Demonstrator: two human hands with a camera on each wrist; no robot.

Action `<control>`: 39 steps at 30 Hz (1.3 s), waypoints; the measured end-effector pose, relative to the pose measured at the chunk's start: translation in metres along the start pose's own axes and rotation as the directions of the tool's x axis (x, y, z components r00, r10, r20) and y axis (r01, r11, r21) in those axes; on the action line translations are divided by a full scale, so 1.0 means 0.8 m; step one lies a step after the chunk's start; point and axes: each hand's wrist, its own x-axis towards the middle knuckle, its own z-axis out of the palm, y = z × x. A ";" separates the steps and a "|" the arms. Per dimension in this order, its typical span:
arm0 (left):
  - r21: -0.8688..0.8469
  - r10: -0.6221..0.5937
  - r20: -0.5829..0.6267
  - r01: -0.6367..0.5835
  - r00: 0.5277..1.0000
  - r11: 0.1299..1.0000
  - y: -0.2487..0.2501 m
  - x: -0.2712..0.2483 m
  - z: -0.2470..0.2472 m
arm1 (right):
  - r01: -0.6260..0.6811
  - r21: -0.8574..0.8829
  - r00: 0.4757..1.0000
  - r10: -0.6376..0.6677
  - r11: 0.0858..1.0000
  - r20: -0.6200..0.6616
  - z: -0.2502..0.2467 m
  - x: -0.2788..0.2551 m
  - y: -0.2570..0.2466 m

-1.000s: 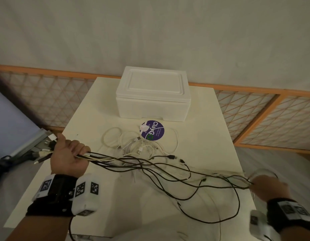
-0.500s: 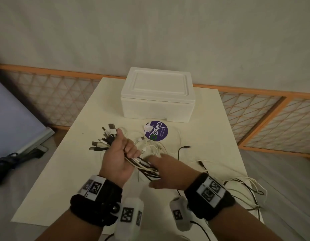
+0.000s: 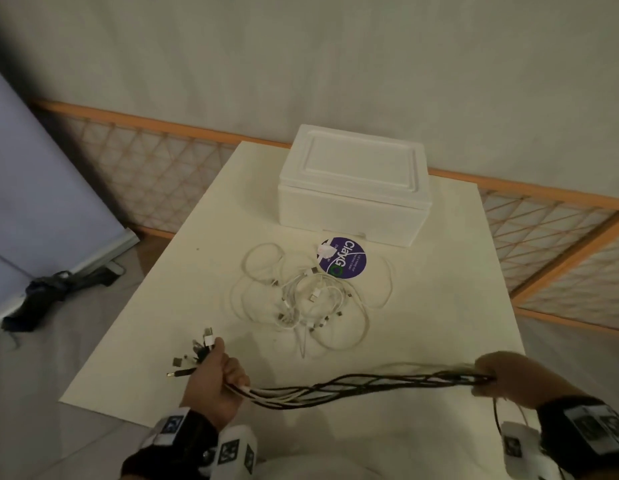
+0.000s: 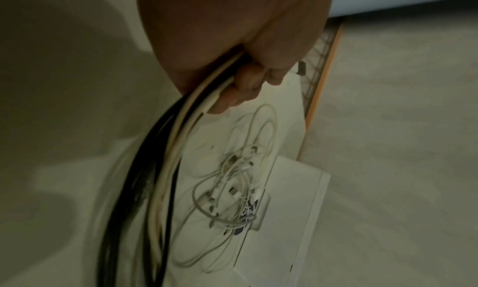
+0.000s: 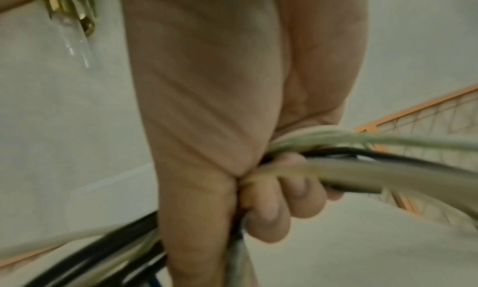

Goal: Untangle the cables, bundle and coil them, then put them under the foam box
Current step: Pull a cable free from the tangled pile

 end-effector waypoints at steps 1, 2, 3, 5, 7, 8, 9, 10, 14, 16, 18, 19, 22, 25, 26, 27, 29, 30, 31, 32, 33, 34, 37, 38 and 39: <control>0.003 -0.015 0.006 0.015 1.000 1.000 -0.006 0.003 0.003 | -0.023 -0.015 0.999 0.022 1.000 -0.048 -0.012 0.004 0.001; 0.007 -0.021 0.012 0.021 1.000 1.000 -0.007 0.005 0.007 | -0.049 -0.030 0.996 0.047 0.998 -0.078 -0.024 0.009 -0.003; 0.010 -0.014 0.014 0.014 1.000 1.000 -0.007 0.009 0.011 | -0.073 -0.048 0.993 0.068 0.996 -0.092 -0.033 0.015 -0.009; 0.021 0.010 0.012 -0.010 1.000 1.000 -0.005 0.016 0.021 | -0.084 -0.068 0.996 0.081 0.994 -0.035 -0.050 0.028 -0.035; 0.036 0.015 0.017 -0.016 1.000 0.999 -0.005 0.020 0.029 | 0.032 -0.014 0.998 -0.033 0.999 -0.062 -0.068 0.041 -0.081; 0.039 0.011 0.017 -0.012 1.000 0.999 -0.006 0.020 0.033 | 0.140 0.020 0.982 -0.136 0.990 -0.130 -0.074 0.048 -0.112; 0.039 0.005 0.014 -0.006 1.000 0.999 -0.007 0.020 0.035 | 0.277 0.040 0.937 -0.261 0.960 -0.234 -0.076 0.057 -0.143; 0.042 -0.004 0.014 0.003 1.000 0.999 -0.007 0.019 0.037 | 0.399 0.000 0.868 -0.378 0.917 -0.322 -0.074 0.065 -0.176; 0.118 -0.080 0.047 0.074 0.996 0.990 -0.005 0.017 0.042 | 0.514 -0.372 0.737 -0.619 0.773 -0.269 -0.055 0.081 -0.280; 0.195 -0.140 0.074 0.124 0.987 0.973 -0.003 0.013 0.044 | 0.507 -0.465 0.726 -0.650 0.726 -0.224 -0.057 0.086 -0.294; 0.283 -0.193 0.097 0.159 0.976 0.946 -0.001 0.007 0.047 | 0.481 -0.395 0.729 -0.607 0.783 -0.316 -0.070 0.089 -0.292; 0.333 -0.220 0.110 0.173 0.969 0.927 0.000 0.003 0.050 | 0.477 -0.328 0.717 -0.577 0.815 -0.392 -0.075 0.090 -0.290; 0.414 -0.319 0.176 0.224 0.931 0.882 0.002 -0.007 0.062 | 0.486 -0.220 0.657 -0.520 0.846 -0.546 -0.087 0.083 -0.288; 0.331 -0.318 0.255 0.227 0.913 0.916 0.002 -0.013 0.083 | 0.515 -0.194 0.600 -0.513 0.835 -0.615 -0.081 0.075 -0.290; 0.266 -0.274 0.261 0.204 0.926 0.942 0.002 -0.014 0.091 | 0.527 -0.210 0.562 -0.523 0.823 -0.641 -0.078 0.071 -0.287; 0.195 -0.217 0.252 0.170 0.943 0.966 0.004 -0.014 0.099 | 0.552 -0.207 0.543 -0.537 0.807 -0.646 -0.076 0.065 -0.284; 0.076 -0.107 0.228 0.092 0.968 0.993 0.013 -0.013 0.109 | 0.591 -0.168 0.563 -0.552 0.789 -0.614 -0.071 0.056 -0.270; 0.043 -0.070 0.230 0.061 0.971 0.997 0.018 -0.013 0.113 | 0.592 -0.149 0.588 -0.551 0.792 -0.593 -0.069 0.054 -0.261; 0.023 -0.043 0.241 0.039 0.970 0.999 0.024 -0.013 0.115 | 0.604 -0.146 0.583 -0.559 0.784 -0.589 -0.066 0.054 -0.251; 0.006 -0.025 0.249 0.024 0.968 1.000 0.028 -0.013 0.116 | 0.626 -0.155 0.551 -0.575 0.764 -0.605 -0.064 0.053 -0.245; -0.011 -0.011 0.251 0.014 0.968 1.000 0.031 -0.013 0.118 | 0.641 -0.184 0.512 -0.594 0.745 -0.620 -0.063 0.054 -0.240; -0.025 0.000 0.248 0.006 0.969 1.000 0.032 -0.014 0.120 | 0.642 -0.219 0.482 -0.609 0.735 -0.630 -0.061 0.056 -0.238; -0.025 0.020 0.261 -0.014 0.965 1.000 0.033 -0.024 0.128 | 0.588 -0.307 0.439 -0.614 0.748 -0.655 -0.060 0.061 -0.238; -0.027 0.028 0.269 -0.021 0.963 0.999 0.032 -0.027 0.131 | 0.577 -0.307 0.452 -0.609 0.757 -0.652 -0.059 0.063 -0.239; -0.032 0.039 0.272 -0.031 0.962 0.999 0.031 -0.030 0.132 | 0.574 -0.301 0.470 -0.608 0.761 -0.640 -0.058 0.067 -0.240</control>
